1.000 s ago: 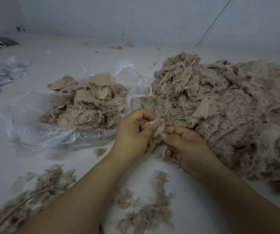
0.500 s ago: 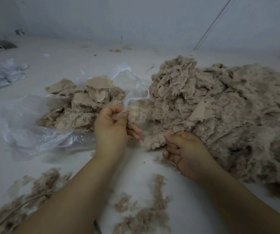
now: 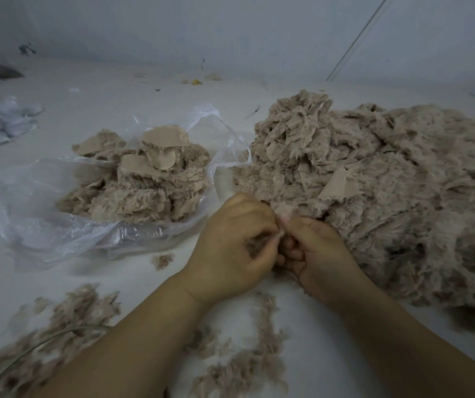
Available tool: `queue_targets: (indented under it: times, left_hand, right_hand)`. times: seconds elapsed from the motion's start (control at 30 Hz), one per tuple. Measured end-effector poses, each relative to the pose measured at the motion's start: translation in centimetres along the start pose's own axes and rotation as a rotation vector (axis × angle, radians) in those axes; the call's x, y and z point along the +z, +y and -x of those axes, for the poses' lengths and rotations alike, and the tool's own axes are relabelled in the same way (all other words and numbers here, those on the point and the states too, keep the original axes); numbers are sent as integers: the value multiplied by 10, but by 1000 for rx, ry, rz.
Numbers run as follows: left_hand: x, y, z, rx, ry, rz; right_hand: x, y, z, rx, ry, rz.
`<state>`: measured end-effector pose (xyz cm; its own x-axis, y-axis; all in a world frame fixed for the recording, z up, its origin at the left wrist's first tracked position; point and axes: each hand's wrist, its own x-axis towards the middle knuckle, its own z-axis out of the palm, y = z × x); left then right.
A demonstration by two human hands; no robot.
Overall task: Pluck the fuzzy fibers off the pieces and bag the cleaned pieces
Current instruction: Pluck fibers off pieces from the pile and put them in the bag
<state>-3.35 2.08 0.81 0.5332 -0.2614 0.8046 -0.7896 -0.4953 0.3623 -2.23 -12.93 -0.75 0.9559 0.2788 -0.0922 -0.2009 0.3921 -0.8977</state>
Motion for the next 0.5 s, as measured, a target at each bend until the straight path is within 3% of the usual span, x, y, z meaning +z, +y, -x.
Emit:
queue_targets:
  times: [0.1,0.2,0.3,0.5]
  left_hand:
    - [-3,1,1,-164,7,156]
    - [-4,-1,-1,-404,90,113]
    - [-1,-4,0,-706,-56,270]
    - [3,-5,-1,-836,17,400]
  right_hand:
    - [-1,2,-2,28,51,7]
    - [-1,2,-4,37,65,4]
    - [0,2,-4,37,79,17]
    - [-2,1,0,8,-69,125]
